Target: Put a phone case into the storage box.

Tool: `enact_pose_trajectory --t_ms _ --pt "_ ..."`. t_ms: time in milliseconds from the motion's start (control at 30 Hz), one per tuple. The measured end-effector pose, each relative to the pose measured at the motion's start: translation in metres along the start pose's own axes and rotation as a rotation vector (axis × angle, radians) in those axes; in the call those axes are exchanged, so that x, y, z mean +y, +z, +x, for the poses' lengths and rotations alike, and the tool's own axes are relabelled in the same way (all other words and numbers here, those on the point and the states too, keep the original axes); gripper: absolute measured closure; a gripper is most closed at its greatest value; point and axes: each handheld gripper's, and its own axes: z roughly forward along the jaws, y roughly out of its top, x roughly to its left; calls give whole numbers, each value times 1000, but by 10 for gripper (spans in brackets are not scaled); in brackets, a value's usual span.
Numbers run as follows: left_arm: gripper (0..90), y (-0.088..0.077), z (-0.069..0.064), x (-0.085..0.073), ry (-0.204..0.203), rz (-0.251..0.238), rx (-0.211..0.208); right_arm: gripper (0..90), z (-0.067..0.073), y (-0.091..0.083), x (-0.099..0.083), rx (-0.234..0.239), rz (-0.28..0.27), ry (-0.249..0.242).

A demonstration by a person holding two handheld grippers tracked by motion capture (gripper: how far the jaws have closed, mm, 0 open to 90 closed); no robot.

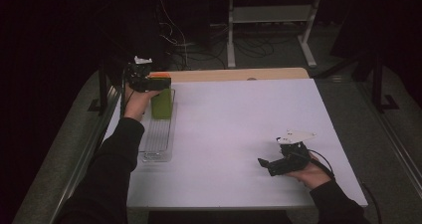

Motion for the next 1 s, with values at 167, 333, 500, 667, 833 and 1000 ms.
enact_pose_trajectory --t_ms 167,333,500,667,833,1000 --pt "31 -10 -6 1 20 -4 -67 4 0 0 0 0 -1 -3" --pt "32 -20 -11 2 36 -9 -124 4 0 0 0 2 0 -2" --pt "31 -30 -20 2 63 -18 -180 4 0 0 0 4 -4 -12" --pt "32 -38 -29 0 94 -27 -234 4 0 0 0 6 1 -9" --pt "32 -43 -35 -8 102 -22 -269 4 0 0 0 8 3 -6" --pt "32 -47 -41 -22 110 -13 -294 4 -1 -1 -1 7 7 -15"
